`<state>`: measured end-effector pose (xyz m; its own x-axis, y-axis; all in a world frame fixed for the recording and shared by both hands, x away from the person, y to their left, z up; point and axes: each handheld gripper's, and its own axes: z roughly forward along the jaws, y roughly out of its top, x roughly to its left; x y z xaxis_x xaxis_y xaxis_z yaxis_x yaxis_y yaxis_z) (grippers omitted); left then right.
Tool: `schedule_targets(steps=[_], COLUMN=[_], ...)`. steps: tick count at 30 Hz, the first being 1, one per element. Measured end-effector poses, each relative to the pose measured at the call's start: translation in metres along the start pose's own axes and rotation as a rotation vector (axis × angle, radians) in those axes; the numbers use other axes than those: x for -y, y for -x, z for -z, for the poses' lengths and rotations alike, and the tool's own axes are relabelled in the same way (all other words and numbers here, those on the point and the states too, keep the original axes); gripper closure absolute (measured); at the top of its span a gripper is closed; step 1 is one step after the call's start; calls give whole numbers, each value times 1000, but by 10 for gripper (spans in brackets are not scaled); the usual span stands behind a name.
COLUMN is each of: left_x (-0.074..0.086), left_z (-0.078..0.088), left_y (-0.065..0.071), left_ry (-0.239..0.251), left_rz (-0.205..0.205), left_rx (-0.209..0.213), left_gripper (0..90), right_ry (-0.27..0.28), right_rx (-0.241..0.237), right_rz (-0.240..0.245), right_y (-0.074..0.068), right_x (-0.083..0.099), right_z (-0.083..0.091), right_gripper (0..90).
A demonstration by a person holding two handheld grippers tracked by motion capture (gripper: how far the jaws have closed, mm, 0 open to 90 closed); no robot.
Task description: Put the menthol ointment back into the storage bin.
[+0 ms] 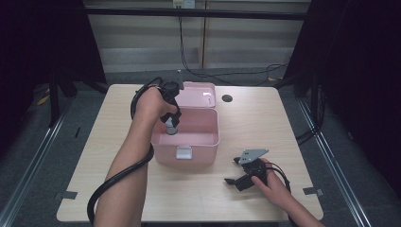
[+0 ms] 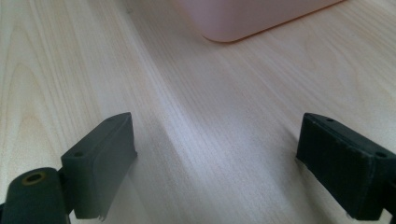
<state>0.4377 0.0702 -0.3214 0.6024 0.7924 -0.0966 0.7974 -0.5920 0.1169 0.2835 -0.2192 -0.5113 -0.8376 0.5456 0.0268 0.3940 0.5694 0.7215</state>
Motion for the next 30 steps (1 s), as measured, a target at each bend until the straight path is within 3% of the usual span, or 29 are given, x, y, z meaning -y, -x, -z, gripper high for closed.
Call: schedule_targets(steps=[12,13,23,30], left_x=[-7,-8,-12,-14], left_z=[-22,-25,-39,-47], left_y=[-6,-7,-15,-18], left_ry=[8,7,8,32], left_rz=[52,70,83,137], left_rx=[16,13,4,-17], left_gripper=[506,505,505,506], right_ry=[0,2,3,3], right_rx=[-1,1,2,2], right_rz=[0,4,4,4], right_y=[0,0,0,0], right_x=[0,0,0,0], right_z=[0,0,0,0], right_gripper=[109,109,109,109])
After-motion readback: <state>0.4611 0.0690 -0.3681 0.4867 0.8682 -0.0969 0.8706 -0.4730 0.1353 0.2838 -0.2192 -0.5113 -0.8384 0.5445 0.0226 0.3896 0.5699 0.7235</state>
